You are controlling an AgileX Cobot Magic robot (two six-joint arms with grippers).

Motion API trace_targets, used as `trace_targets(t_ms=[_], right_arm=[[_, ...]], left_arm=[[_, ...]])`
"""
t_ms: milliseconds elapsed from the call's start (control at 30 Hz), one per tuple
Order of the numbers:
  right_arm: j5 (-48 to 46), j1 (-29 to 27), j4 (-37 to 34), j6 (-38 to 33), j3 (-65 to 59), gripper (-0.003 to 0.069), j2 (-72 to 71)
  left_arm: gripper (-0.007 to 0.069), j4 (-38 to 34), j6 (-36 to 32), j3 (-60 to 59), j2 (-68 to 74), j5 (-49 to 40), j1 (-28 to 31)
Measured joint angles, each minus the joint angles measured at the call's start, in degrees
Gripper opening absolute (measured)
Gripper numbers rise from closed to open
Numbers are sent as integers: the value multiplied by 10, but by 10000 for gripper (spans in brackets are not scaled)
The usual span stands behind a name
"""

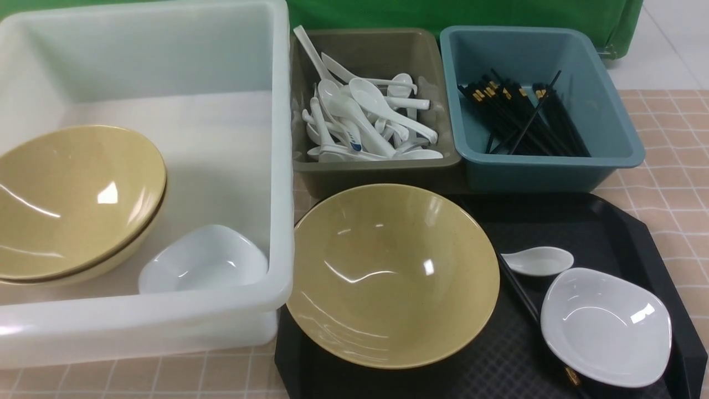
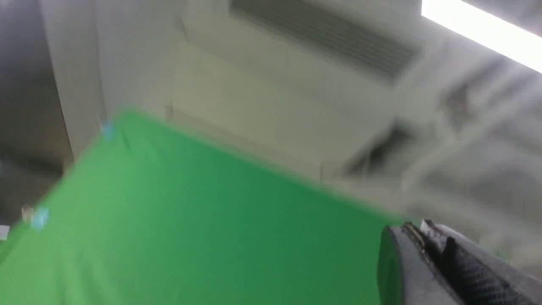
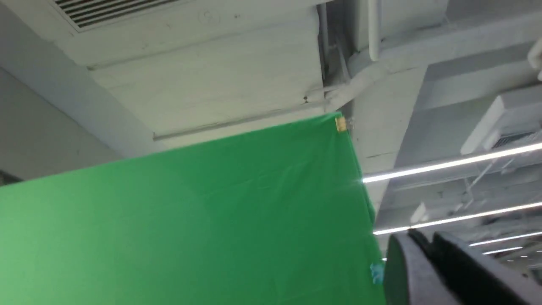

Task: On brown table put chopsticks spoon bowls plates into blue grey white boxes.
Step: 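Grasp the large bowl on the tray by its rim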

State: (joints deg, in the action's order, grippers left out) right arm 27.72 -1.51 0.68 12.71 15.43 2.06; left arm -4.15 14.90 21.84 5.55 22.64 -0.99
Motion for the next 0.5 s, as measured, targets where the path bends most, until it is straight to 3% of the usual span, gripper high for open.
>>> trace_targets(t_ms=[67, 100, 200, 233, 267, 500], right_arm=[[-54, 0, 0, -16, 52, 103, 23], [-102, 0, 0, -42, 93, 103, 47], [-243, 0, 0, -150, 162, 106, 122], [-251, 0, 0, -157, 162, 106, 122], [-320, 0, 0, -194, 170, 107, 161], [-600, 0, -34, -235, 151, 106, 300]], left_arm=[[5, 42, -3, 43, 33, -74, 0], [5, 74, -4, 80, 76, -143, 0], [5, 137, -4, 112, 174, -237, 0], [5, 139, -4, 112, 180, -240, 0], [5, 150, 0, 112, 226, -259, 0], [5, 107, 61, 137, 370, -305, -20]])
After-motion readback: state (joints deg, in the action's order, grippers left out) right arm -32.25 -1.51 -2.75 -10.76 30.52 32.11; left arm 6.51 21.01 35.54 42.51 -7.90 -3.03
